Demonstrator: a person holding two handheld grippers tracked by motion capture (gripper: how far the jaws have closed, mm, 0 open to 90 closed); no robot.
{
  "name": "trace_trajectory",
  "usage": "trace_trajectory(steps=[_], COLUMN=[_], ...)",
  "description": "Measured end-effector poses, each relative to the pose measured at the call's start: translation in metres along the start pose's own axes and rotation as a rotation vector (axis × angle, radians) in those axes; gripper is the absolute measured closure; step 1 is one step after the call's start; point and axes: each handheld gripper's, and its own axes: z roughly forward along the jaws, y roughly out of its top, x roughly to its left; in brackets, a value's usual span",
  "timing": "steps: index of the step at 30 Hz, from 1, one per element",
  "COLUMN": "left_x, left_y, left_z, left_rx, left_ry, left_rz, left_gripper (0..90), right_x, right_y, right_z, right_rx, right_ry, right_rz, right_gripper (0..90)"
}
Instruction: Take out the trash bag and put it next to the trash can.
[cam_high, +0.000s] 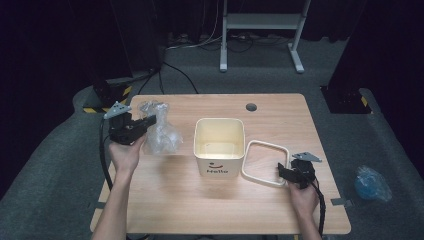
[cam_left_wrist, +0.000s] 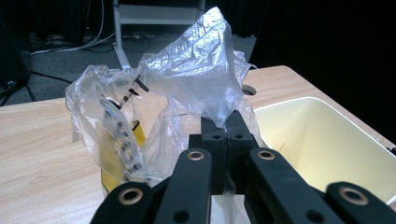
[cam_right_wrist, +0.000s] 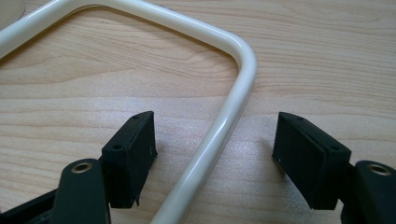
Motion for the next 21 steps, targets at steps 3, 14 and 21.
trace_trajectory(steps=[3, 14, 21], left_x=[0.0, 0.0, -0.002], left_y=[-0.002, -0.007, -0.008], left_z=[0.003, 0.011, 0.018], left_rx=[0.009, 0.033, 0.035], left_ry=[0.001, 0.008, 0.014], left_rz=[0.007, 0.022, 0.029], left_gripper=[89.3, 89.4, 89.3], right_x=[0.0, 0.0, 0.0], right_y=[0.0, 0.0, 0.0], right_z=[0.0, 0.0, 0.0], right_rx=[-0.001, -0.002, 0.0], right_ry=[0.0, 0.0, 0.0], right_rz=[-0.002, -0.002, 0.0], right_gripper=[29.5, 29.5, 29.5])
